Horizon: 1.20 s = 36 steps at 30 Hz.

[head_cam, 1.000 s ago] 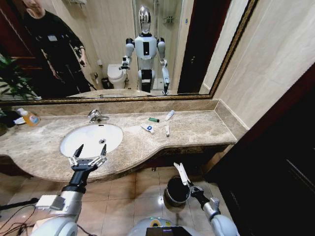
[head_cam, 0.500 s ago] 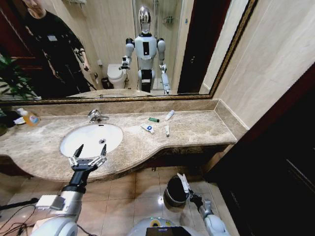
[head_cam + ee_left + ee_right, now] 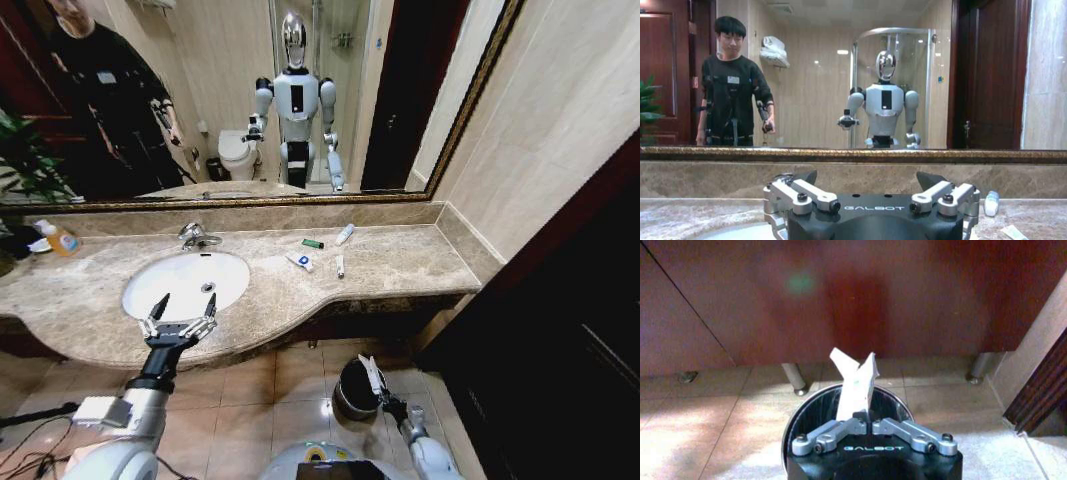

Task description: Pick up the trash from the sink and place it in the trash bin.

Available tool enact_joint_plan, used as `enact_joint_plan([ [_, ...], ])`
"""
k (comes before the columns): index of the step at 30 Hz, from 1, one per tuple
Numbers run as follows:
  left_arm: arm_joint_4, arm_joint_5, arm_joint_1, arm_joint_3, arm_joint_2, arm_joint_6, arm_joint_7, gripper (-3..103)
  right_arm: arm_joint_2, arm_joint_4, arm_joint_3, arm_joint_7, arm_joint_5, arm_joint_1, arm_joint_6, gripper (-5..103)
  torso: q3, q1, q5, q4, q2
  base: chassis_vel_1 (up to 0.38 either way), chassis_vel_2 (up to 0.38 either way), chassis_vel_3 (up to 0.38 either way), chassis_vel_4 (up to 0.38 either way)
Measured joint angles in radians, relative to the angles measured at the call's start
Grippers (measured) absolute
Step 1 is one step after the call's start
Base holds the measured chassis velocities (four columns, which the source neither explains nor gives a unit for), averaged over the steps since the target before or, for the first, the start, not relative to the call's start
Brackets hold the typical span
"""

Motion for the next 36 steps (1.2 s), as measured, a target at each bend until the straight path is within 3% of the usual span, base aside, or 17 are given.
enact_joint_plan([
  [1, 0.000, 0.000, 0.000, 0.000, 0.000, 0.000, 0.000, 100, -0.002, 0.003, 0.000, -0.003, -0.001, -0.005, 0.000, 8, 0.000, 0.000, 0.0000, 0.0000, 0.000, 0.000, 0.000, 0.000, 0.000],
  [8, 0.000, 0.000, 0.000, 0.000, 0.000, 0.000, 0.000, 100, 0.000, 0.018, 0.000, -0.007, -0.001, -0.017, 0.002, 29, 0.000, 0.000, 0.0001, 0.0000, 0.000, 0.000, 0.000, 0.000, 0.000],
  [12, 0.000, 0.000, 0.000, 0.000, 0.000, 0.000, 0.000, 100, 0.001, 0.024, 0.000, -0.005, -0.001, -0.020, 0.004, 51, 0.000, 0.000, 0.0000, 0.0000, 0.000, 0.000, 0.000, 0.000, 0.000],
  [14, 0.000, 0.000, 0.000, 0.000, 0.000, 0.000, 0.000, 100, 0.001, 0.025, 0.000, -0.005, -0.001, -0.021, 0.004, 51, 0.000, 0.000, 0.0000, 0.0000, 0.000, 0.000, 0.000, 0.000, 0.000],
  [20, 0.000, 0.000, 0.000, 0.000, 0.000, 0.000, 0.000, 100, 0.000, 0.040, 0.001, -0.005, 0.001, -0.028, 0.004, 78, 0.000, 0.000, 0.0000, 0.0000, 0.000, 0.000, 0.000, 0.000, 0.000],
  [23, 0.000, 0.000, 0.000, 0.000, 0.000, 0.000, 0.000, 100, 0.000, 0.047, 0.001, -0.004, 0.002, -0.031, 0.004, 84, 0.000, 0.000, 0.0000, 0.0000, 0.000, 0.000, 0.000, 0.000, 0.000],
  [24, 0.000, 0.000, 0.000, 0.000, 0.000, 0.000, 0.000, 100, 0.000, 0.052, 0.001, -0.004, 0.003, -0.033, 0.004, 94, 0.000, 0.000, 0.0000, 0.0000, 0.000, 0.000, 0.000, 0.000, 0.000],
  [28, 0.000, 0.000, 0.000, 0.000, 0.000, 0.000, 0.000, 100, -0.001, 0.061, 0.001, -0.004, 0.007, -0.037, 0.003, 99, 0.000, 0.000, 0.0000, 0.0000, 0.000, 0.000, 0.000, 0.000, 0.000],
  [36, 0.000, 0.000, 0.000, 0.000, 0.000, 0.000, 0.000, 100, -0.022, 0.167, 0.000, 0.008, 0.046, -0.081, -0.013, 100, 0.000, 0.000, 0.0000, 0.0000, 0.000, 0.000, 0.000, 0.000, 0.000],
])
